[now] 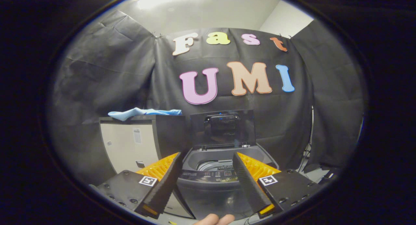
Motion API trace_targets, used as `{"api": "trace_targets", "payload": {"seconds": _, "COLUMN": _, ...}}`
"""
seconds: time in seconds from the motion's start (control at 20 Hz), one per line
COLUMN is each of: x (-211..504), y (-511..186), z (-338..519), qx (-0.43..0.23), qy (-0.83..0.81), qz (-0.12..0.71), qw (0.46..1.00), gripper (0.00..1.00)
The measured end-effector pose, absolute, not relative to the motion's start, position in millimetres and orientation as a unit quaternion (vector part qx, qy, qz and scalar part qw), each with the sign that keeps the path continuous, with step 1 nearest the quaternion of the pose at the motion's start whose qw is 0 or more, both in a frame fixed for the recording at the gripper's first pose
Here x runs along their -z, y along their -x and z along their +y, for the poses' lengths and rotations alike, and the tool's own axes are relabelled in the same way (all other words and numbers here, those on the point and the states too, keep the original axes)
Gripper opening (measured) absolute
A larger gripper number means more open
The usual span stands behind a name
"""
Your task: Put the clothes into the washing machine and then close the washing machine lid.
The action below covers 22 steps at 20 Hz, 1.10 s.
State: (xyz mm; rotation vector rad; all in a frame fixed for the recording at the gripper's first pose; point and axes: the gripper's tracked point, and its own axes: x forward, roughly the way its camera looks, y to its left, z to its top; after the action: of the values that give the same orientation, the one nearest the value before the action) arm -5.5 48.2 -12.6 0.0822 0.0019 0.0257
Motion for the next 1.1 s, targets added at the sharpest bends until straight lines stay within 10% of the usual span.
{"api": "trace_targets", "payload": {"seconds": 0.6, "x": 8.4, "y": -31.6, "z": 95.9, "qx": 0.015, "qy": -0.031, "qz": 0.048, "qw": 0.998, "gripper": 0.97}}
{"api": "trace_targets", "payload": {"seconds": 1.1, "x": -144.1, "y": -128.4, "z": 249.9, "qx": -0.056, "qy": -0.047, "qz": -0.013, "qw": 0.997, "gripper": 0.97}}
